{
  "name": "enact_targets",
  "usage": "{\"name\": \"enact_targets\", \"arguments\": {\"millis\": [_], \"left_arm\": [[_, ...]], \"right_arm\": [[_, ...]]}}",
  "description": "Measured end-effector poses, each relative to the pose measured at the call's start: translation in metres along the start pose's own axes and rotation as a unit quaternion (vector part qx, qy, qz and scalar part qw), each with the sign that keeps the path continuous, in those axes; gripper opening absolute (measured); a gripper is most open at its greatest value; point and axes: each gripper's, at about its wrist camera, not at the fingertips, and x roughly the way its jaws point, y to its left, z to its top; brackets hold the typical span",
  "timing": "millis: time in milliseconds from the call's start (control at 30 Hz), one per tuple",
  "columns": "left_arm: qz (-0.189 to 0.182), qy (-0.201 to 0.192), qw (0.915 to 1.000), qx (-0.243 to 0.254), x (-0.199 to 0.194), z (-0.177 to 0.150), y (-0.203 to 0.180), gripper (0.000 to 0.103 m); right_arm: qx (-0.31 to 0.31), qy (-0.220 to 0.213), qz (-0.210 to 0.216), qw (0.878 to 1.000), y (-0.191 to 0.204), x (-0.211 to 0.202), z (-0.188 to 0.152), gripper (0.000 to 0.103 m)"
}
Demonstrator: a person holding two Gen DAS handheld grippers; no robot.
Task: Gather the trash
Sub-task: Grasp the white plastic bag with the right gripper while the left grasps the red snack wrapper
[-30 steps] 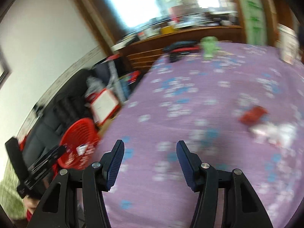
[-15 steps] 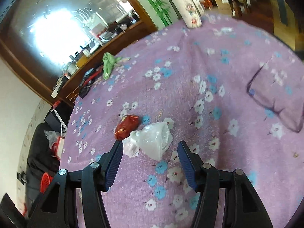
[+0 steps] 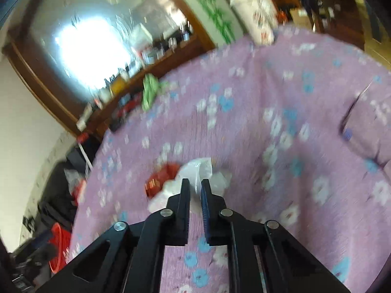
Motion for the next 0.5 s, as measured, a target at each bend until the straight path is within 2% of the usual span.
{"name": "enact_targets", "arguments": {"millis": [167, 333, 500], "left_arm": [[-0.012, 0.017, 0.9998, 0.007, 0.038, 0.027, -0.034, 0.071], [0.002, 0.045, 0.9979, 0.048, 0.096, 0.054, -0.068, 0.076], [0.026, 0.09, 0.9932, 0.07, 0.154, 0.058, -0.079, 0.076]], "right_arm": [[0.008, -0.046, -0.008, 0.999, -0.015, -0.018, 0.007, 0.004], [0.021, -0.057, -0.011, 0.998, -0.022, -0.024, 0.01, 0.004], [0.054, -0.056, -0.002, 0.997, -0.038, -0.026, 0.013, 0.004]]}}
